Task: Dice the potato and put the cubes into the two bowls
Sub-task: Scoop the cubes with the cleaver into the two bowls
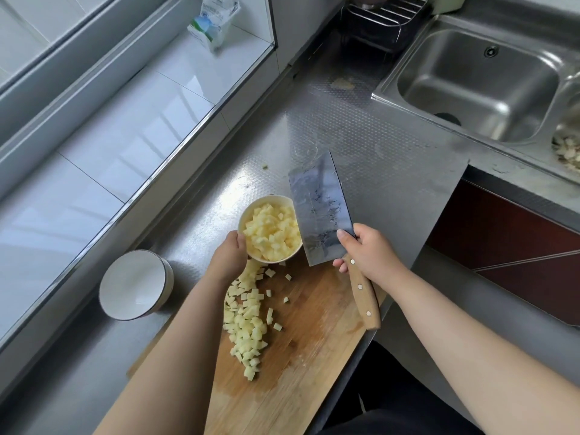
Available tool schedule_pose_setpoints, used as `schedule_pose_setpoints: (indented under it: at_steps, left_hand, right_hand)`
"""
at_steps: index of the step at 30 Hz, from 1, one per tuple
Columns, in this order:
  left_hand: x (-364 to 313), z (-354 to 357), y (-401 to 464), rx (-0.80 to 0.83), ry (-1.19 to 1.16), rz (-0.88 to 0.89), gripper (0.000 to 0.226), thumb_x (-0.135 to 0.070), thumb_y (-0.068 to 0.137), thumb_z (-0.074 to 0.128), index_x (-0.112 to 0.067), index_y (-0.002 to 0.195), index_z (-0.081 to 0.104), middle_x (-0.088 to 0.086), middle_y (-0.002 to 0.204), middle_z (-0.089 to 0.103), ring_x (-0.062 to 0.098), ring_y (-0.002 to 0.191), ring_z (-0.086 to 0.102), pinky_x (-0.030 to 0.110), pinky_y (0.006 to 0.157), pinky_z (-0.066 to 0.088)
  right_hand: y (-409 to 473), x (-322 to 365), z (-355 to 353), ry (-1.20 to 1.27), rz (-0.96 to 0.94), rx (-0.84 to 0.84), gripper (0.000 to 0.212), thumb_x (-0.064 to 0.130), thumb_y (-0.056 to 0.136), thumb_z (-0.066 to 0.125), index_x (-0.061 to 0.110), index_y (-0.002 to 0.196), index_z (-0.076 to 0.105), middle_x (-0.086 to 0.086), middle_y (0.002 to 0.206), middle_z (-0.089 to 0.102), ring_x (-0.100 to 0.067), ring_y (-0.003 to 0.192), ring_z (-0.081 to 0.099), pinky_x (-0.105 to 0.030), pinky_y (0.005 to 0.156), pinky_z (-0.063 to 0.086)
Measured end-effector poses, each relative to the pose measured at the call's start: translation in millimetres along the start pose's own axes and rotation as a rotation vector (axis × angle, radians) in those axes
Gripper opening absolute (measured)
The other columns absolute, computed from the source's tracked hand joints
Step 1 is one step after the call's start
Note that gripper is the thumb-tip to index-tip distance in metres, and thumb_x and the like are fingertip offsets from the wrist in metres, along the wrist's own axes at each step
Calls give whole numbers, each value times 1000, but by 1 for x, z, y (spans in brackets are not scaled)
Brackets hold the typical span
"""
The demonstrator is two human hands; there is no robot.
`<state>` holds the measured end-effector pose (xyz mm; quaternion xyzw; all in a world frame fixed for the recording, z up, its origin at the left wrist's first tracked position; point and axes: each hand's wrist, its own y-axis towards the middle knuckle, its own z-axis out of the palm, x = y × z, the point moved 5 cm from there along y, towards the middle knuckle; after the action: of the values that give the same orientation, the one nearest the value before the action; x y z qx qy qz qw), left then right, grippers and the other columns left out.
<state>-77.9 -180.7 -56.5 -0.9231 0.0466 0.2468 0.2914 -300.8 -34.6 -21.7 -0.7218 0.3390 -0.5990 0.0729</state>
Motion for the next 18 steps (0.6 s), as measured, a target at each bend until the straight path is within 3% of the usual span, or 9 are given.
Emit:
schedule_pose_setpoints:
  at_steps: [3,6,11,15,18]
  left_hand:
    - [0,-2,2,153,4,-42,35,-32,106,23,-12,128,41,-3,85,61,16,74,51,30,67,40]
    - [-4,-4,4,200,-58,-69,26,-24,103,28,-14,123,43,7,87,68,13,62,50,26,54,40]
    - [4,-2,-3,55,-186,-97,23,-18,98,32,-14,117,45,8,82,66,15,62,52,27,53,40]
    - [14,-19,-5,-89,-298,-132,17,-13,97,34,-16,93,49,11,79,65,18,61,52,27,52,40]
    - [30,-41,6,-204,-458,-210,24,-8,95,32,-7,107,52,16,76,65,20,57,51,27,49,40]
  right_hand:
    - [-2,-2,2,8,-1,1,21,26,100,50,7,96,59,-15,77,69,-20,57,69,-40,63,58]
    - [-3,-1,3,8,-4,1,21,26,100,50,7,96,59,-15,75,69,-19,57,69,-36,61,58]
    - [-3,6,2,10,-24,-17,34,27,100,51,-6,99,54,-24,77,69,-22,59,70,-42,63,57]
    - [1,12,2,21,-35,-38,40,28,99,52,-12,99,49,-30,75,65,-22,59,71,-48,67,56]
    - [2,14,6,51,-41,-32,27,24,100,52,-2,92,55,-22,70,66,-20,57,69,-44,65,56]
